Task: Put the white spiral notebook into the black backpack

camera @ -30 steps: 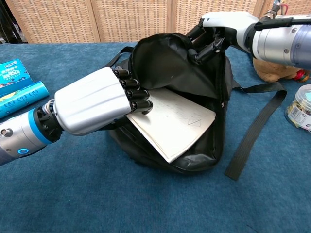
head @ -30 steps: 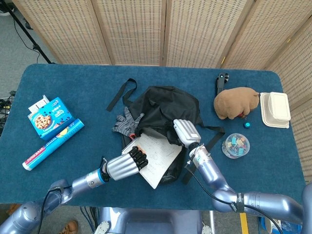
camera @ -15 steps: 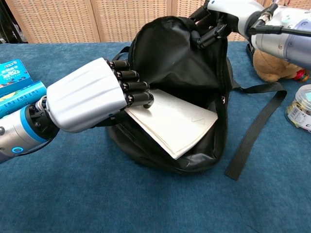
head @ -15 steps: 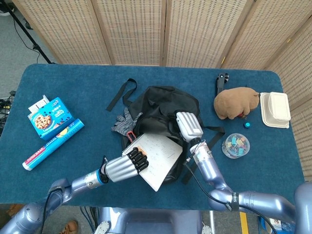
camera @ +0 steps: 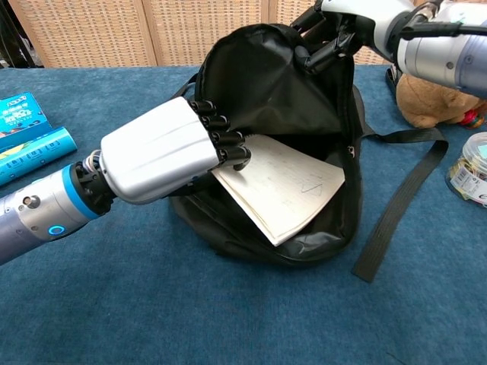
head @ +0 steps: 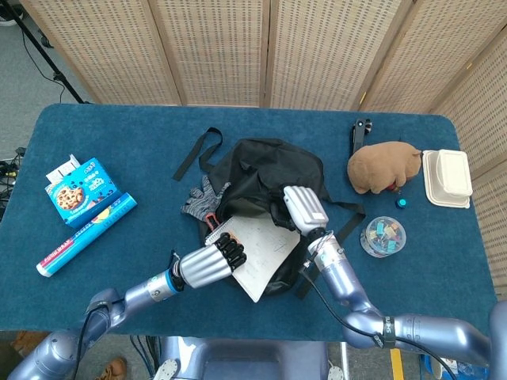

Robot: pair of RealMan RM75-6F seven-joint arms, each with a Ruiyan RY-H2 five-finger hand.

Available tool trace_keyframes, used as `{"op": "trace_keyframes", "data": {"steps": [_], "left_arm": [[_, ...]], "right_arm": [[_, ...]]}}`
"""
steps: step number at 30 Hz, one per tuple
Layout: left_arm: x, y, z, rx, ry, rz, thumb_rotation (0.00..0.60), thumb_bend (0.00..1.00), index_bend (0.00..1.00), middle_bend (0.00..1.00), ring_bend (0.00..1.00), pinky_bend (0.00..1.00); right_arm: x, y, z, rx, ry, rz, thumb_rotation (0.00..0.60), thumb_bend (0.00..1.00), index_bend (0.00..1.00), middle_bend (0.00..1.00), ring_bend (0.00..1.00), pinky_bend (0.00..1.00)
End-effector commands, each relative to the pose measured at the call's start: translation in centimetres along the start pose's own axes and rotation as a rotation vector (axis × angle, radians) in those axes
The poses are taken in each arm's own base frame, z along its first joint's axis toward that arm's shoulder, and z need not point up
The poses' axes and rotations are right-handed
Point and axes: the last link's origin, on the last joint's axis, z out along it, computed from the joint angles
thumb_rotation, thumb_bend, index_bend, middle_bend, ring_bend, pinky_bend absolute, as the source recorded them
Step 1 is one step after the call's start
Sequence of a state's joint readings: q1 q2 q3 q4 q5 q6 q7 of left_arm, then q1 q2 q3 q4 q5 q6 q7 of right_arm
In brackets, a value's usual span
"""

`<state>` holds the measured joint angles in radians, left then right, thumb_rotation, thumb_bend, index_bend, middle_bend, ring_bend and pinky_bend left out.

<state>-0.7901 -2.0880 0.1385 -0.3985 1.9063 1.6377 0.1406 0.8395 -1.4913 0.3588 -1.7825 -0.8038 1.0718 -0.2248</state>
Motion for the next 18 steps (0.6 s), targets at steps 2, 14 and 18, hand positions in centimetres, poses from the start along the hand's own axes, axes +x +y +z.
{"op": "trace_keyframes", "data": {"steps": [2, 14, 18], "left_arm": [[-0.4, 0.0, 0.5, 0.0, -0.016, 0.018, 0.6, 0.52, 0.82, 0.63, 0.51, 0.52], [-1.8, -0.8, 2.0, 0.072, -0.1, 0.053, 0.6, 0.52, 0.82, 0.63, 0.52, 0.52], [-2.1, -0.9, 2.3, 0.078, -0.118, 0.064, 0.6, 0.52, 0.82, 0.63, 0.52, 0.52]], "right_arm": [[0.0, -0.1, -0.2, 0.0, -0.011, 0.011, 0.6, 0.64, 0.63, 0.62, 0.34, 0.24], [0.4, -0.5, -0.7, -0.001, -0.041, 0.022, 0.6, 0.64, 0.63, 0.62, 0.34, 0.24], [0.5, -0.5, -0.8, -0.002, -0.043, 0.022, 0.6, 0.64, 0.63, 0.62, 0.34, 0.24]]}}
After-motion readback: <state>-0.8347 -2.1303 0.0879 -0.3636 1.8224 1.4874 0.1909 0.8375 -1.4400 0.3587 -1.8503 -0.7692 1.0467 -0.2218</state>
